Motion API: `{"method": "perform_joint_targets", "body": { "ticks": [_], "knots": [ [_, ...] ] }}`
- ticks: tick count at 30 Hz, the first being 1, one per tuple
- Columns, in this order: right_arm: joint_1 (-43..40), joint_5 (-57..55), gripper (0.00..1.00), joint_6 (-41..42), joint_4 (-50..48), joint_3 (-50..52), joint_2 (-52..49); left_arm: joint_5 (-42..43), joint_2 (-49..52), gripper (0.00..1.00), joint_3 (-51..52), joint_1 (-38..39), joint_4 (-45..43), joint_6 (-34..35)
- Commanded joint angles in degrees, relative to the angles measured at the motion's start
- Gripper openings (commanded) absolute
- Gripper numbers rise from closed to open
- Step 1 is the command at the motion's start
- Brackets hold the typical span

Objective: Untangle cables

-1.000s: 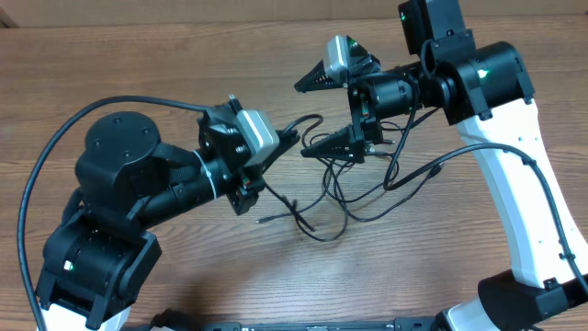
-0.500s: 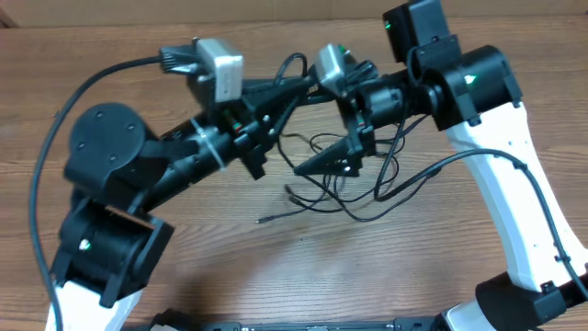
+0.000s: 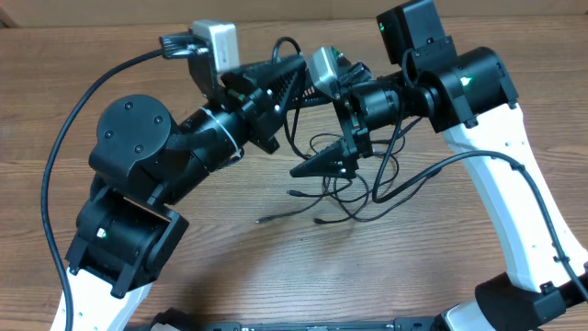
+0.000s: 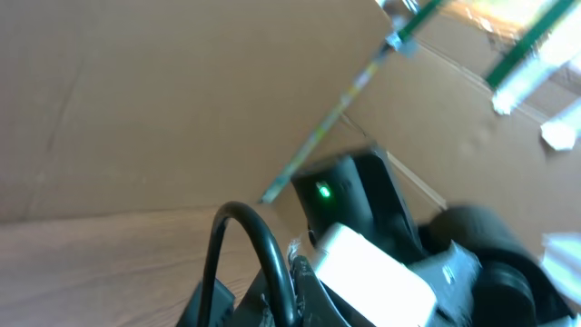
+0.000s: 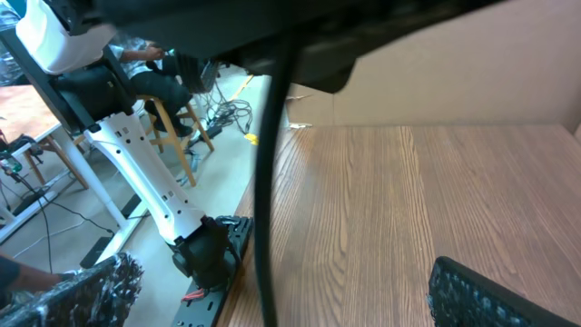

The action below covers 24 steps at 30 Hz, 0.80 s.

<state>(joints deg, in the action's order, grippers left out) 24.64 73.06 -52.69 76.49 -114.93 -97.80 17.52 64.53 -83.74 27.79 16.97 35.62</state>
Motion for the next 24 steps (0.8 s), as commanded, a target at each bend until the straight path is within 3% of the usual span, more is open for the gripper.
{"method": "perform_joint_targets", "body": {
  "ticks": [1, 4, 10, 12, 16, 18, 21, 22, 24],
  "knots": [
    [0.4, 0.6, 1.0, 0.2, 0.1, 0.2, -0.2, -6.4, -0.1, 0.04, -1.2, 0.5, -1.0, 10.6],
    [0.4, 1.3, 0.92, 0.2, 0.1, 0.2, -0.2, -8.3, 0.0, 0.04, -1.2, 0.5, -2.4, 14.2],
    [0.4, 2.4, 0.59, 0.2, 0.1, 0.2, -0.2, -10.6, 0.2, 0.04, -1.2, 0.7, -2.7, 19.3],
    [0.4, 3.6, 0.58, 0.2, 0.0, 0.2, -0.2, -10.1, 0.7, 0.04, -1.2, 1.6, -3.0, 19.2],
    [0.4, 3.5, 0.19, 0.2, -0.1, 0.2, -0.2, -10.3, 1.1, 0.04, -1.2, 4.4, -5.6, 16.8],
    [0.4, 3.5, 0.06, 0.3, -0.1, 0.2, -0.2, -10.3, 1.1, 0.04, -1.2, 5.0, -6.4, 16.6],
    [0.2, 3.6, 0.04, 2.0, -0.1, 0.2, -0.2, -10.6, 1.1, 0.04, -1.2, 4.9, -6.4, 13.0],
    [-0.6, 3.6, 0.04, 2.0, -0.2, 0.0, -0.2, -10.7, 1.1, 0.11, -1.2, 4.8, -6.3, 11.2],
    [-3.2, 5.1, 0.04, 5.8, -2.1, -0.8, -0.1, -11.3, 1.0, 0.45, -1.2, 4.8, -6.2, 7.7]
  ]
}}
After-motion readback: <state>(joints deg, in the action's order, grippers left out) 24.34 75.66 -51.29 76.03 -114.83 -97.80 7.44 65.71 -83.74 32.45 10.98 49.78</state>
